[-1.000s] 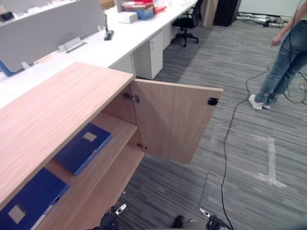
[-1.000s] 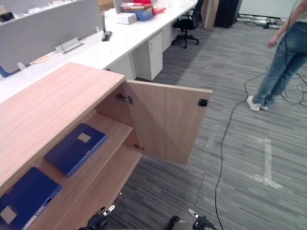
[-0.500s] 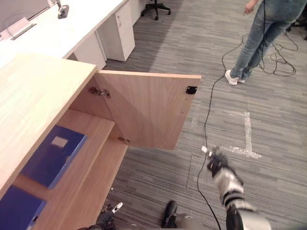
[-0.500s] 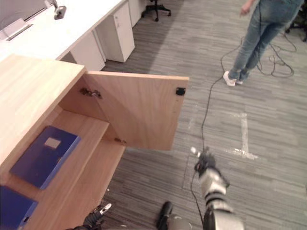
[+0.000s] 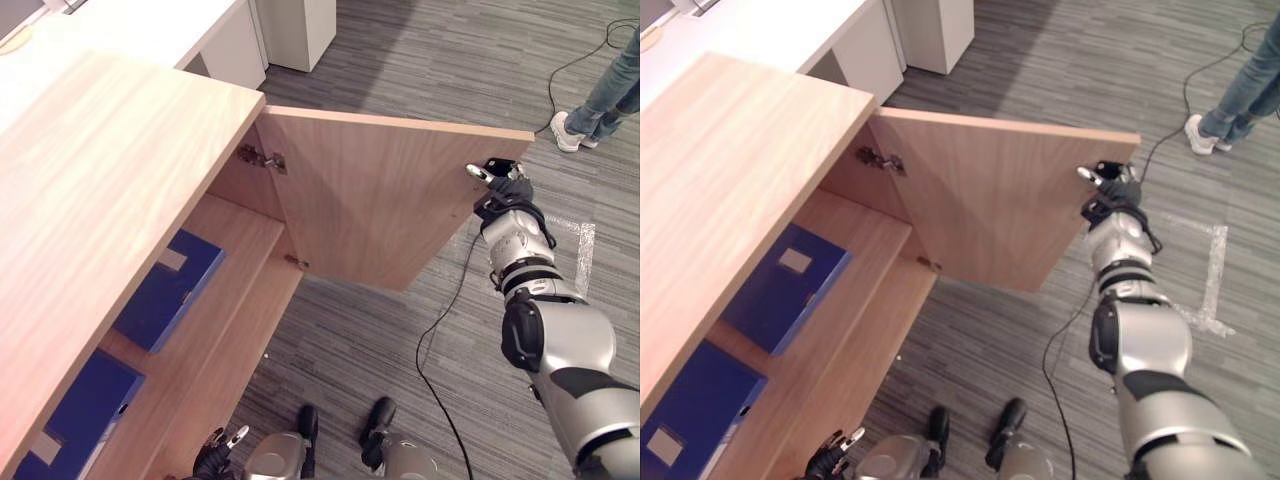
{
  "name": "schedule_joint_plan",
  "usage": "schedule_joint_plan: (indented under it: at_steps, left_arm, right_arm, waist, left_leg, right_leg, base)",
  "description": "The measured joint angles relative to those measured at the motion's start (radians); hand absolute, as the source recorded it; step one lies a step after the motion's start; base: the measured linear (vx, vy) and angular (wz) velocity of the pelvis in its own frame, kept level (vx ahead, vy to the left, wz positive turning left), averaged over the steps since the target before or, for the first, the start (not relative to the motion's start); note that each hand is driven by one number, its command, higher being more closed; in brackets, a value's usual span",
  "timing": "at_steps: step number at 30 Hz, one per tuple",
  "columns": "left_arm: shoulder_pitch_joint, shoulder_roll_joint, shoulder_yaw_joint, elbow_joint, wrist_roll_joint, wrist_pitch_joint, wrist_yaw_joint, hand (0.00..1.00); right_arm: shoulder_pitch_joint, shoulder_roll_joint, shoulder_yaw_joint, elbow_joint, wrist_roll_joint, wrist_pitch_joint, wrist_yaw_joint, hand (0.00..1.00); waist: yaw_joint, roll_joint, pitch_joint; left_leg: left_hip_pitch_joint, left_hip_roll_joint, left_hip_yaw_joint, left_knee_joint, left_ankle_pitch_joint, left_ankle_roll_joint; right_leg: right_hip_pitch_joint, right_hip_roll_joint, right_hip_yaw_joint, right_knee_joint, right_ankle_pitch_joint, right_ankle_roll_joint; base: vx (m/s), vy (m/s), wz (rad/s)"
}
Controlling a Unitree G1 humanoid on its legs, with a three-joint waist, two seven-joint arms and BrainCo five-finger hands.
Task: Walk over to the cabinet, pick up the folder, carry it to the office cabinet, place the folder inside the office cabinet, then close the office cabinet door
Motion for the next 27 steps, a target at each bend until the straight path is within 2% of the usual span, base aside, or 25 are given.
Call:
schedule_joint_plan:
  at_steps: [5,10,11,15,16,18,20,21,23,25,27]
  left_arm:
    - [-0.01,-0.002,0.001,0.001,-0.021,0.0,0.012,0.0]
    - [-0.011,-0.003,0.013,0.001,-0.021,0.0,0.013,0.0]
    - [-0.015,-0.005,0.018,0.001,-0.02,0.0,0.013,0.0]
    - [-0.019,-0.023,0.048,0.004,-0.014,-0.001,0.012,0.0]
    - [-0.019,-0.022,0.053,0.004,-0.007,-0.002,0.012,0.0]
    - [-0.019,-0.022,0.056,0.007,0.008,-0.002,0.011,0.0]
    - [-0.034,-0.021,0.079,0.033,0.031,-0.001,0.008,0.0]
    - [-0.035,-0.021,0.086,0.034,0.039,-0.002,0.006,0.0]
    - [-0.036,-0.02,0.105,0.049,0.049,-0.002,0.004,0.0]
    - [-0.037,-0.019,0.12,0.065,0.058,-0.002,0.002,0.0]
    - [-0.037,-0.018,0.14,0.071,0.071,-0.002,-0.004,0.0]
  right_arm:
    - [-0.047,-0.002,0.171,-0.002,-0.053,0.019,-0.003,0.0]
    - [-0.065,-0.026,0.382,-0.028,-0.153,0.058,0.067,0.0]
    - [-0.059,-0.044,0.463,-0.056,-0.19,0.065,0.098,0.0]
    - [-0.002,-0.096,0.641,-0.195,-0.269,0.072,0.147,0.0]
    - [0.028,-0.127,0.733,-0.261,-0.288,0.079,0.163,0.0]
    - [0.086,-0.174,0.864,-0.361,-0.338,0.086,0.212,0.0]
    - [0.151,-0.214,1.004,-0.458,-0.398,0.093,0.299,0.0]
    - [0.165,-0.218,1.034,-0.483,-0.411,0.094,0.322,0.0]
    - [0.193,-0.219,1.105,-0.569,-0.433,0.094,0.369,0.0]
    - [0.228,-0.205,1.185,-0.658,-0.466,0.092,0.45,0.0]
    - [0.281,-0.153,1.255,-0.731,-0.466,0.086,0.524,0.0]
  waist:
    - [0.002,0.007,0.02]
    - [0.01,0.009,0.022]
    - [0.007,0.01,0.023]
    - [-0.01,0.01,0.024]
    - [-0.019,0.01,0.024]
    - [-0.032,0.009,0.021]
    - [-0.042,0.006,0.016]
    - [-0.046,0.005,0.015]
    - [-0.056,0.001,0.009]
    - [-0.055,-0.005,-0.019]
    - [-0.05,-0.024,-0.052]
  left_leg:
    - [-0.024,0.023,-0.01,0.007,0.006,-0.003]
    - [-0.033,0.059,-0.013,0.007,0.012,-0.014]
    - [-0.032,0.066,-0.011,0.006,0.014,-0.02]
    - [-0.027,0.088,0.0,-0.002,0.013,-0.037]
    - [-0.022,0.096,0.009,-0.001,0.011,-0.041]
    - [-0.009,0.103,0.027,-0.005,0.008,-0.045]
    - [0.007,0.116,0.056,-0.006,-0.003,-0.055]
    - [0.01,0.117,0.061,-0.004,-0.006,-0.058]
    - [0.029,0.124,0.079,-0.005,-0.011,-0.061]
    - [0.039,0.134,0.095,-0.004,-0.019,-0.061]
    - [0.041,0.14,0.098,-0.006,-0.021,-0.06]
  right_leg:
    - [0.001,0.034,0.0,-0.037,0.016,-0.016]
    - [0.001,0.076,-0.006,-0.06,0.019,-0.04]
    - [0.001,0.088,-0.006,-0.063,0.019,-0.043]
    - [0.001,0.11,0.004,-0.069,0.018,-0.044]
    - [0.001,0.116,0.012,-0.069,0.018,-0.045]
    - [0.003,0.125,0.027,-0.07,0.015,-0.048]
    - [0.009,0.142,0.055,-0.075,0.016,-0.05]
    - [0.01,0.146,0.06,-0.076,0.016,-0.05]
    - [0.02,0.158,0.075,-0.08,0.016,-0.05]
    - [0.03,0.172,0.088,-0.093,0.017,-0.052]
    - [0.031,0.18,0.091,-0.097,0.018,-0.054]
  base:
    - [-0.1,-0.064,-0.03]
    - [-0.04,-0.113,-0.04]
    - [0.0,-0.125,-0.1]
    - [0.04,-0.073,-0.13]
    - [0.08,-0.034,-0.25]
    - [0.08,-0.013,-0.32]
    - [0.09,-0.001,-0.36]
    - [0.1,0.001,-0.32]
    - [0.09,-0.002,-0.28]
    - [0.11,-0.009,-0.18]
    - [0.12,-0.014,-0.04]
